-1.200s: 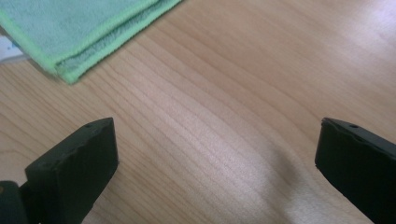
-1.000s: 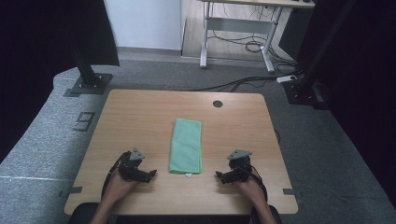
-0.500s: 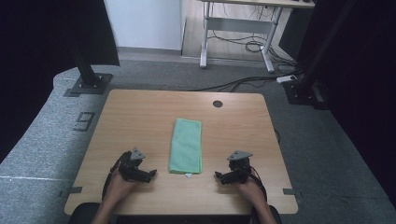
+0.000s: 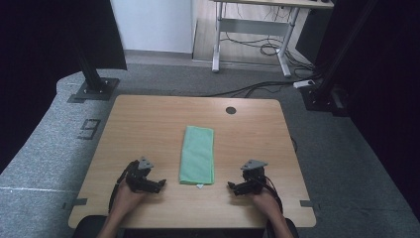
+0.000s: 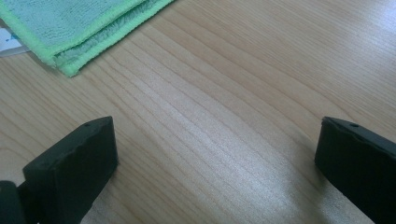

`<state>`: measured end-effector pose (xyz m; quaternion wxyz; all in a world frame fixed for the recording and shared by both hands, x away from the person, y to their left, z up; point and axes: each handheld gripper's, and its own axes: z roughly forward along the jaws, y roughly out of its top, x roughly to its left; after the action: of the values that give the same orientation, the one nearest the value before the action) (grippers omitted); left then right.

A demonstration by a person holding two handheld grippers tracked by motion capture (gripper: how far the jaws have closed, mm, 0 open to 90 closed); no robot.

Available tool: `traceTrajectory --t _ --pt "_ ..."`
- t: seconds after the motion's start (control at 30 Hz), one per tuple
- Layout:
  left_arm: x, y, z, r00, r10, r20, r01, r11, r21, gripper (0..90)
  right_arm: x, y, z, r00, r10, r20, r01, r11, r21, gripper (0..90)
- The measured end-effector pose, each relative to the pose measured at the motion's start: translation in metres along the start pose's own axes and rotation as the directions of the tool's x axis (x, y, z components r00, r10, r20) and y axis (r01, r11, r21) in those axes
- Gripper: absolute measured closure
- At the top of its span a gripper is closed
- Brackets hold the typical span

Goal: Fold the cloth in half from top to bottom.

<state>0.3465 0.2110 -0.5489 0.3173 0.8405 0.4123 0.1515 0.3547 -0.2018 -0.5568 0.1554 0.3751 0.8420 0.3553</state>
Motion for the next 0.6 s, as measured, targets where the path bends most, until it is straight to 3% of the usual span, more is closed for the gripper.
traceTrajectory --t 0.43,0.6 --pt "-0.009 0.009 0.006 0.9998 0.019 -0.001 -0.019 0.9998 0.000 0.0 0.001 0.004 0.004 0.9998 0.018 0.013 -0.018 0.9998 0.000 0.0" --pt "-0.013 0.023 0.006 0.9998 0.019 0.006 -0.019 0.9985 -0.051 0.0 0.003 0.009 0.006 0.9990 0.041 -0.019 -0.041 0.9991 0.001 0.0"
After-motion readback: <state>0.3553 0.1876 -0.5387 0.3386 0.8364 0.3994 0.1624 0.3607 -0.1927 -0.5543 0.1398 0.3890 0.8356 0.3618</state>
